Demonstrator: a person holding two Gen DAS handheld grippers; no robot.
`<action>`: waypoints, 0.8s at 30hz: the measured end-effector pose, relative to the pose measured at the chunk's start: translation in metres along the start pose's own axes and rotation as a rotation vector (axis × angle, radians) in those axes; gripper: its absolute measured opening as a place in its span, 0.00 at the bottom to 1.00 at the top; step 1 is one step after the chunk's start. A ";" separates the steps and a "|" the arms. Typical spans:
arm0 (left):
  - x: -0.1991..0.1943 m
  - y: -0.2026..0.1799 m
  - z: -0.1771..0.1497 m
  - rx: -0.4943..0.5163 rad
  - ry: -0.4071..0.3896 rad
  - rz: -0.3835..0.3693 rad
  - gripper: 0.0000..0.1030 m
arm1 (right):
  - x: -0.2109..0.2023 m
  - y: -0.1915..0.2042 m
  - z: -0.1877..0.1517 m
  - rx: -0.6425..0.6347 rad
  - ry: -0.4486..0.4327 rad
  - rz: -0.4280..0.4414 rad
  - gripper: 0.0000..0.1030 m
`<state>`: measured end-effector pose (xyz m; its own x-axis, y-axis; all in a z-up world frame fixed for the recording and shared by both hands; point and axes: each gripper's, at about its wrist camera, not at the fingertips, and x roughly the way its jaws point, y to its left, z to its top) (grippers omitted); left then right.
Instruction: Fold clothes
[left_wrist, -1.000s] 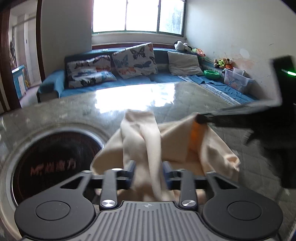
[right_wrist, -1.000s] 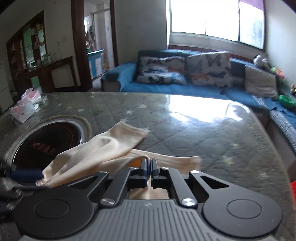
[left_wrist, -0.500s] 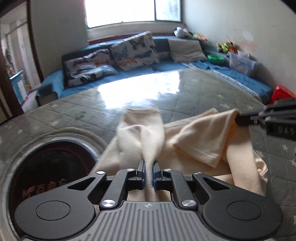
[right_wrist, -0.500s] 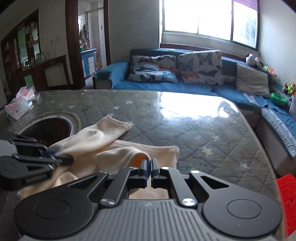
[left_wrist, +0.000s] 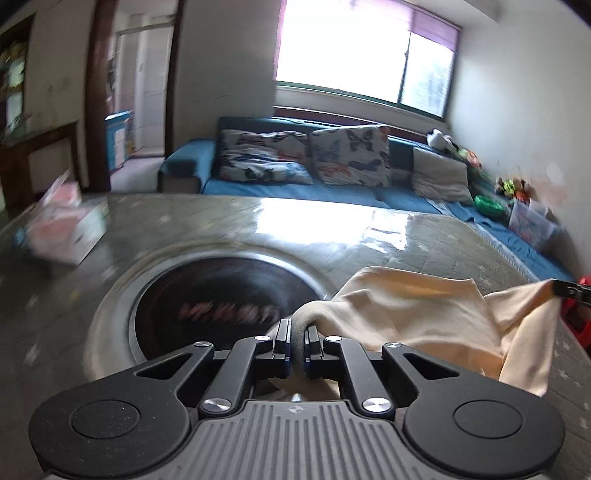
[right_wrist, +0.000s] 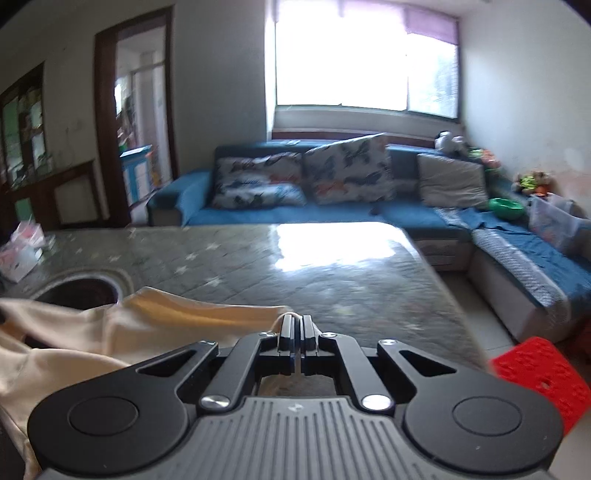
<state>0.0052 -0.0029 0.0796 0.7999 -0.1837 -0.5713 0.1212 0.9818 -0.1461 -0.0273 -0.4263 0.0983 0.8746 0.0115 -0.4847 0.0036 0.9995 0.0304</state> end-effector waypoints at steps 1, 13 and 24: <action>-0.008 0.006 -0.005 -0.016 0.004 -0.001 0.07 | -0.006 -0.004 -0.001 0.010 -0.009 -0.011 0.02; -0.042 0.055 -0.068 -0.135 0.117 0.091 0.08 | -0.046 -0.073 -0.086 0.177 0.144 -0.229 0.06; -0.041 -0.017 -0.069 0.038 0.123 -0.113 0.29 | -0.044 -0.052 -0.087 0.060 0.158 -0.150 0.43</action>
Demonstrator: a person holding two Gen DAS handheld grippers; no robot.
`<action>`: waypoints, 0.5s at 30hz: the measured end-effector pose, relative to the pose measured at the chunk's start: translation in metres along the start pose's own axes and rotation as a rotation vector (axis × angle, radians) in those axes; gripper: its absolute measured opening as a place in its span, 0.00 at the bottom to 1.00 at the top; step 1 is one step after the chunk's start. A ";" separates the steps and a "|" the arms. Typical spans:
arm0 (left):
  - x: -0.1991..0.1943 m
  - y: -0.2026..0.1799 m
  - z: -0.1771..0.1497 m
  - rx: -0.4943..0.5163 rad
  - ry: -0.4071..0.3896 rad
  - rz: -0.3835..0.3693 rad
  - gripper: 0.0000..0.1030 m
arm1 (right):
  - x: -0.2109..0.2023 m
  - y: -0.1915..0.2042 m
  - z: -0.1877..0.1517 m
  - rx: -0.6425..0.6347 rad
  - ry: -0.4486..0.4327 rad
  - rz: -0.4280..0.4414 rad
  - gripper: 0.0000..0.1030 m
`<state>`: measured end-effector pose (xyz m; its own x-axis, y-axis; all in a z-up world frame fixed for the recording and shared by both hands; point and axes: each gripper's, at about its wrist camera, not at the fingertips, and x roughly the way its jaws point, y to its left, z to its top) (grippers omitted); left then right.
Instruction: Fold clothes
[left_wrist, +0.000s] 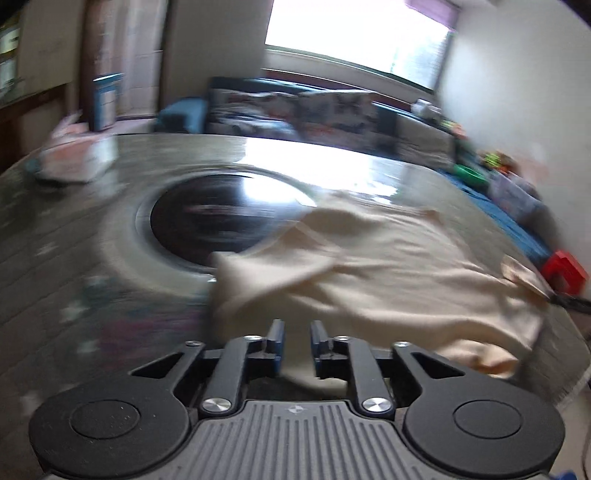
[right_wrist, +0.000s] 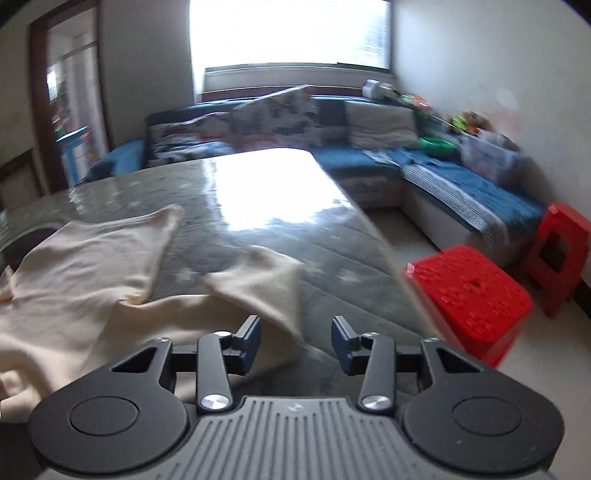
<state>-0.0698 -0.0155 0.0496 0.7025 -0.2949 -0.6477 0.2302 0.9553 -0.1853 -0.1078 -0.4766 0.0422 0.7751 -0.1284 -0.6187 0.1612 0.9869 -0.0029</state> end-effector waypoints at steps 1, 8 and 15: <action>0.004 -0.010 0.000 0.022 0.006 -0.026 0.33 | 0.003 0.005 0.001 -0.020 0.001 0.005 0.47; 0.026 -0.061 -0.005 0.156 0.043 -0.150 0.43 | 0.041 0.029 0.012 -0.152 0.031 -0.060 0.61; 0.037 -0.069 -0.023 0.209 0.115 -0.183 0.43 | 0.039 -0.016 0.020 -0.019 -0.017 -0.238 0.65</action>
<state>-0.0750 -0.0921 0.0211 0.5587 -0.4464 -0.6990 0.4881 0.8584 -0.1581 -0.0684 -0.4989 0.0340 0.7270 -0.3594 -0.5851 0.3297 0.9301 -0.1617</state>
